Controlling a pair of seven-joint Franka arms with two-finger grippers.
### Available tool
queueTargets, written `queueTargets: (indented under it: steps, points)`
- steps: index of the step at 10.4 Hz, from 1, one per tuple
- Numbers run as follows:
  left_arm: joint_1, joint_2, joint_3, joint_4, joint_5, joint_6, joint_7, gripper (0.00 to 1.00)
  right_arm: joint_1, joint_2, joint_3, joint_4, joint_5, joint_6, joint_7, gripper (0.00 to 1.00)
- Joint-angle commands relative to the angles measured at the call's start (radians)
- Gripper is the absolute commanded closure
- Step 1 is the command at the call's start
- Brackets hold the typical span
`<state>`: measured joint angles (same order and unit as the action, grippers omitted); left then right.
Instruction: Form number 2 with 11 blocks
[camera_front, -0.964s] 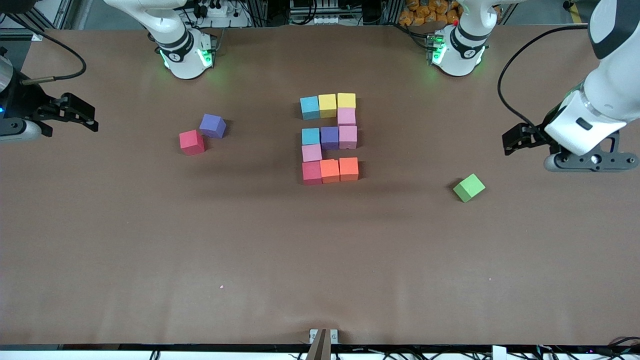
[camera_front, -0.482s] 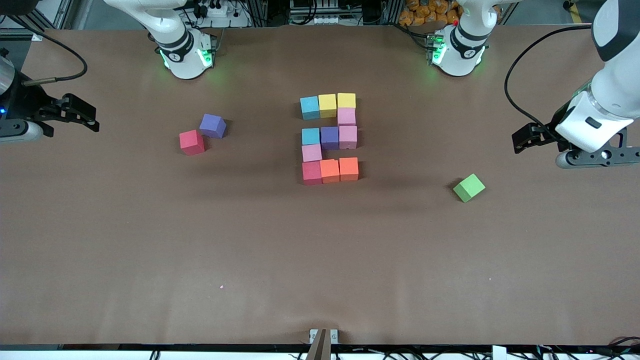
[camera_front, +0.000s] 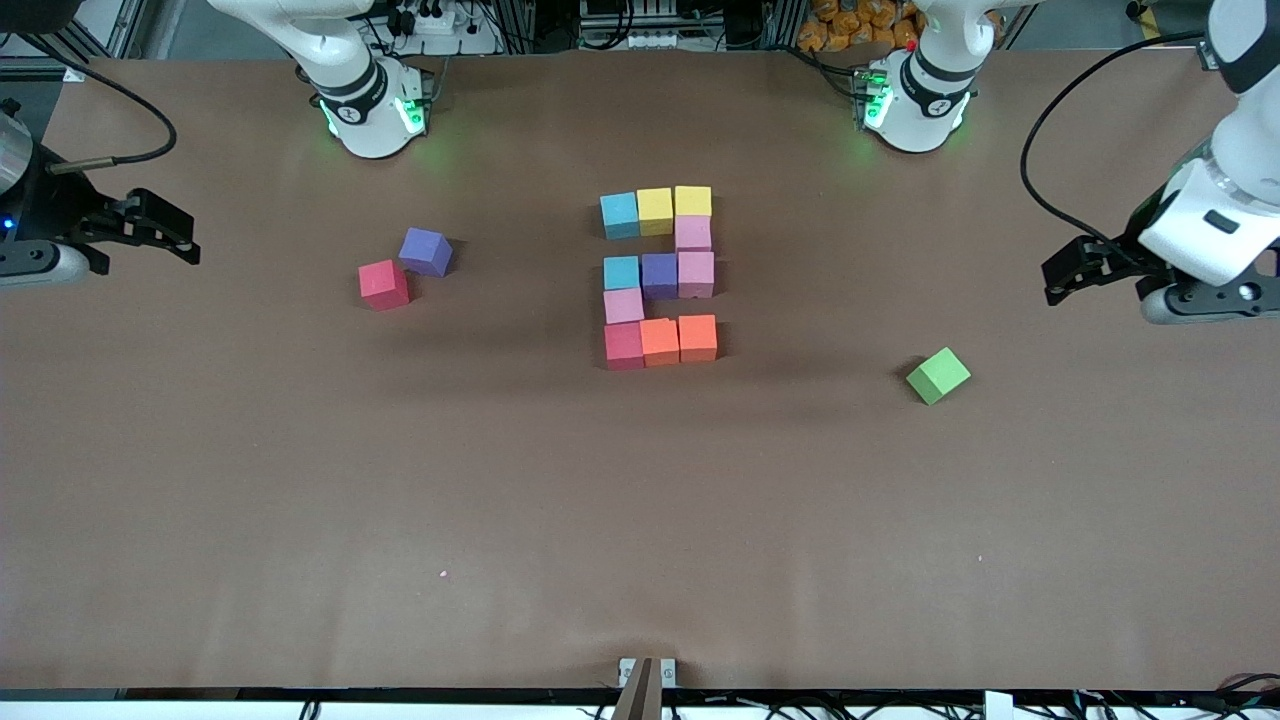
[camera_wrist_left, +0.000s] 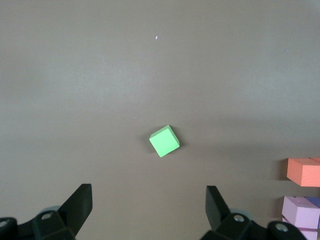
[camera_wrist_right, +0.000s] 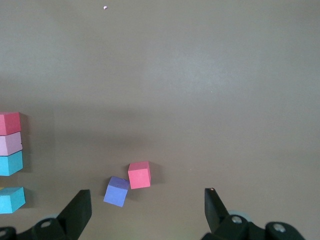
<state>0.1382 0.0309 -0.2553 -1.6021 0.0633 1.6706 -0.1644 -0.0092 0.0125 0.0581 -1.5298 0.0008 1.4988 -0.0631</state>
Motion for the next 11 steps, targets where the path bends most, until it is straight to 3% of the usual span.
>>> queueTargets:
  steps: [1,9,11]
  points:
    - [0.014,0.000,-0.004,0.014,-0.005,0.004,0.002,0.00,-0.008,-0.011,0.003,-0.010,-0.001,0.014,-0.009,0.00]
    - [-0.021,-0.002,-0.001,0.018,-0.005,0.006,0.010,0.00,-0.006,-0.011,0.003,-0.020,-0.001,0.014,-0.009,0.00]
    - [-0.089,-0.009,0.115,0.018,-0.019,-0.002,0.048,0.00,-0.006,-0.011,0.003,-0.021,-0.001,0.014,-0.009,0.00]
